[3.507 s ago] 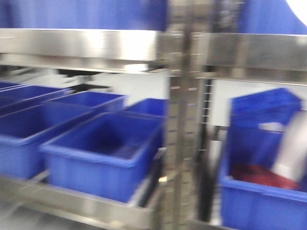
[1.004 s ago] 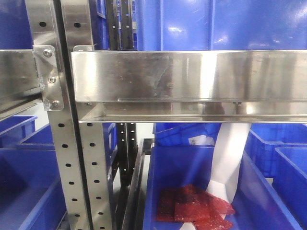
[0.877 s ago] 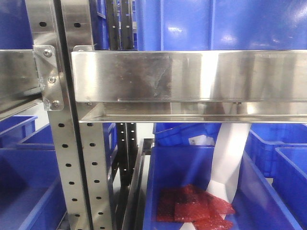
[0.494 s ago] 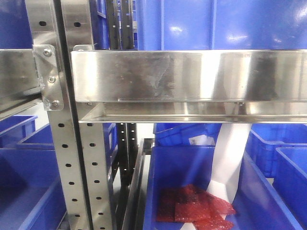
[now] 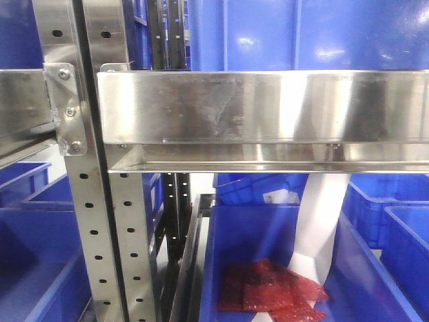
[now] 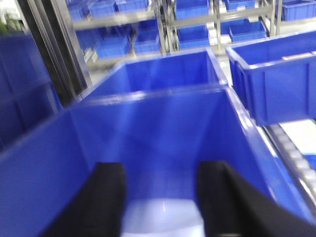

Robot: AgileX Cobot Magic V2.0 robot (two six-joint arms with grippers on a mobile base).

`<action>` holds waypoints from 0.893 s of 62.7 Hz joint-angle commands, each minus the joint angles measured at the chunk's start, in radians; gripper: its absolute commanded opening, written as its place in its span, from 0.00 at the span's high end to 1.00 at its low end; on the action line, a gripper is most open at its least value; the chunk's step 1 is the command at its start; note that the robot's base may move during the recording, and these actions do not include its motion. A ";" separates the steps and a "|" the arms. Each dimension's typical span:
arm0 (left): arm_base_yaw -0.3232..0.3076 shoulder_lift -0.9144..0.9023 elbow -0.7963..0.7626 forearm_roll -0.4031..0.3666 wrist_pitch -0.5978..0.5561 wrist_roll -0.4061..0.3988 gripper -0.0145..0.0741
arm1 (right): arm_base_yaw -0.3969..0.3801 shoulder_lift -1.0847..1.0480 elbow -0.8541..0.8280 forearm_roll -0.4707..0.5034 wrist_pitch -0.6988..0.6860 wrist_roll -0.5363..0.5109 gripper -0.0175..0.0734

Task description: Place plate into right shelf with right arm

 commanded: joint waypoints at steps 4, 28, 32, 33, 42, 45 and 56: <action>-0.002 -0.010 0.010 -0.008 -0.090 -0.007 0.98 | -0.002 -0.041 -0.037 0.007 -0.089 0.001 0.72; -0.002 -0.010 0.010 -0.008 -0.090 -0.007 0.98 | -0.002 -0.267 0.148 -0.215 -0.107 0.000 0.75; -0.002 -0.010 0.010 -0.008 -0.090 -0.007 0.98 | -0.002 -0.346 0.220 -0.240 -0.117 0.000 0.75; -0.002 -0.010 0.010 -0.008 -0.090 -0.007 0.98 | -0.002 -0.363 0.237 -0.242 -0.118 0.000 0.75; -0.002 -0.010 0.010 -0.008 -0.090 -0.007 0.98 | -0.002 -0.553 0.449 -0.242 -0.118 0.000 0.75; -0.002 -0.010 0.010 -0.008 -0.090 -0.007 0.98 | -0.002 -0.623 0.521 -0.245 -0.121 0.000 0.75; -0.002 -0.010 0.010 -0.008 -0.090 -0.007 0.98 | -0.002 -0.917 0.773 -0.273 -0.138 0.000 0.75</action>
